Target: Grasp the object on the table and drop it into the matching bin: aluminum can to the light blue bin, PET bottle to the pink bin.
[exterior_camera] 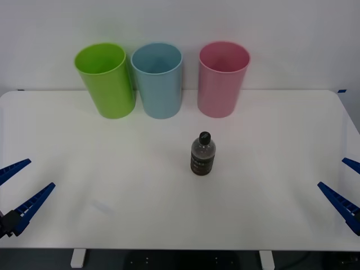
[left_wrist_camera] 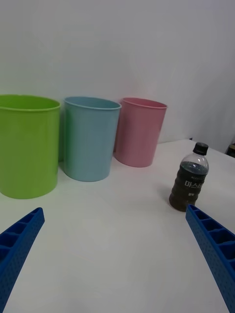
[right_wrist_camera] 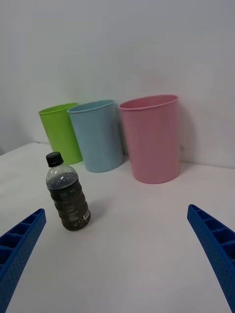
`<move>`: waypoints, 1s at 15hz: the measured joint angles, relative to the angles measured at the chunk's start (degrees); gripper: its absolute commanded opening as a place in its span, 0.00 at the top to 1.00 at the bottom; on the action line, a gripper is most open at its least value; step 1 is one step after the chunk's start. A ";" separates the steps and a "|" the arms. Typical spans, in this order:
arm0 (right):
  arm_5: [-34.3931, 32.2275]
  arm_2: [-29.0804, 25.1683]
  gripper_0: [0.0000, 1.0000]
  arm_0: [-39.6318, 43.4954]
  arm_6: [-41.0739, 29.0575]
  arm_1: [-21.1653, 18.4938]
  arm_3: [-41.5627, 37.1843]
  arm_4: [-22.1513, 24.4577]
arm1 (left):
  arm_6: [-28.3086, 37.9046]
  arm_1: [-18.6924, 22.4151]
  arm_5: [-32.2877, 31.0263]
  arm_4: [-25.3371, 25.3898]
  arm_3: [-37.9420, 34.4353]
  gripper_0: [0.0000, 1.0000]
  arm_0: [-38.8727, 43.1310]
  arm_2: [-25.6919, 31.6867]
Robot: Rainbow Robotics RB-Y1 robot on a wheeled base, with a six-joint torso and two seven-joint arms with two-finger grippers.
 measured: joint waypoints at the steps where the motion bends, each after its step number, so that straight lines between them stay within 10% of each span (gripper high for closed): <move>1: 0.00 0.00 0.00 0.00 -0.01 0.00 0.00 0.00 | 0.00 0.00 0.00 0.00 0.00 0.00 0.00 0.00; 15: 0.33 7.70 0.00 -3.39 6.99 -1.99 6.43 -1.29 | 0.00 0.00 0.00 0.00 0.00 0.00 0.00 0.00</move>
